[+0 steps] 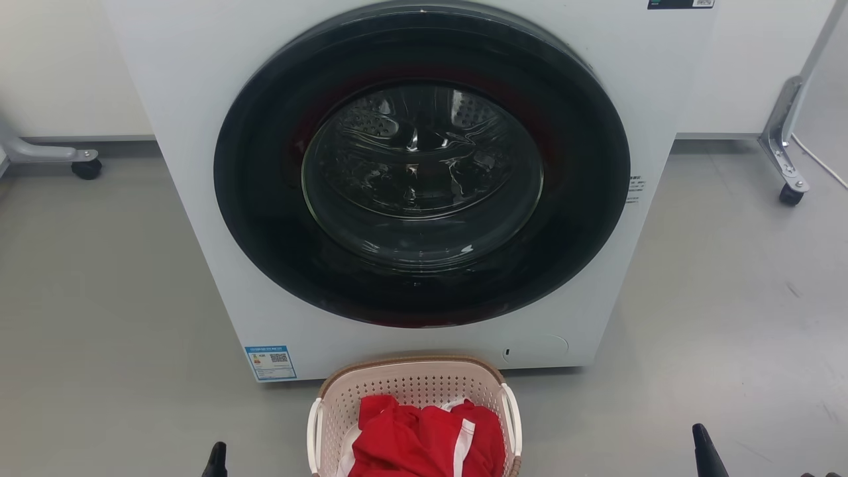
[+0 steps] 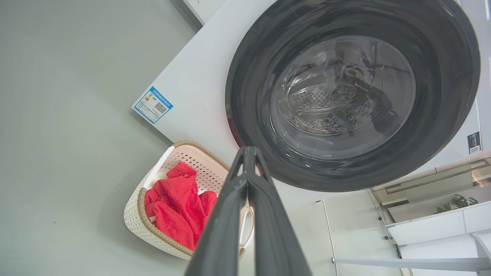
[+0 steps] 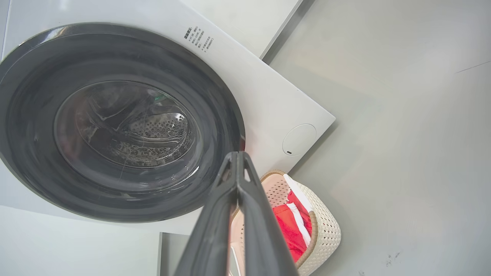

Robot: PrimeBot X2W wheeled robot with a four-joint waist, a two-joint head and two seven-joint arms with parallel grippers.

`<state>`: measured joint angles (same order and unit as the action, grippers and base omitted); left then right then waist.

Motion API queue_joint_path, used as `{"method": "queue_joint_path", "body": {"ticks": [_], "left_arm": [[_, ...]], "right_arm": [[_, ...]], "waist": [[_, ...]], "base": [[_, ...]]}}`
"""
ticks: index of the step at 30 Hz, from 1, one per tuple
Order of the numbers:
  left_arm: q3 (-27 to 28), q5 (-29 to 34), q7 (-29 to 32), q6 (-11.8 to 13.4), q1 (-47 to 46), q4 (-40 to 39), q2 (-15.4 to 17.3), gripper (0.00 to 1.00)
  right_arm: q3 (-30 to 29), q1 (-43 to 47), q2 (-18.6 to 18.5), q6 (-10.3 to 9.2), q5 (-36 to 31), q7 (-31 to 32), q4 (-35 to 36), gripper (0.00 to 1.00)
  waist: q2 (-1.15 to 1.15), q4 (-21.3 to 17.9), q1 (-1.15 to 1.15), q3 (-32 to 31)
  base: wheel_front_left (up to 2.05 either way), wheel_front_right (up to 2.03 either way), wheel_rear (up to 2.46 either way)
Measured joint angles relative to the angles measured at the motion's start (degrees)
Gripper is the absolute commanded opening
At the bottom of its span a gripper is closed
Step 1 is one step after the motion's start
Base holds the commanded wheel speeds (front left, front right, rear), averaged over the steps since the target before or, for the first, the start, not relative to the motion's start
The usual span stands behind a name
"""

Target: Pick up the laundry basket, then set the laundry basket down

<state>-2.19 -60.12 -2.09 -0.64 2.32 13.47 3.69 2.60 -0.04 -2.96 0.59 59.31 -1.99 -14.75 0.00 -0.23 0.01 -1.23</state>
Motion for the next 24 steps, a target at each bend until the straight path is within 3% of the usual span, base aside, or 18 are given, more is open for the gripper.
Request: {"method": "queue_joint_path", "body": {"ticks": [24], "left_arm": [[4.1, -17.68, 5.03, -3.49, -3.43, 1.97, -0.55, 0.0]], "right_arm": [[-5.8, -3.0, 0.25, 3.55, 18.19, 4.74, -1.23, 0.0]], "waist": [[0.0, 0.13, -0.01, 0.76]], "base": [[0.0, 0.0, 0.0]]}}
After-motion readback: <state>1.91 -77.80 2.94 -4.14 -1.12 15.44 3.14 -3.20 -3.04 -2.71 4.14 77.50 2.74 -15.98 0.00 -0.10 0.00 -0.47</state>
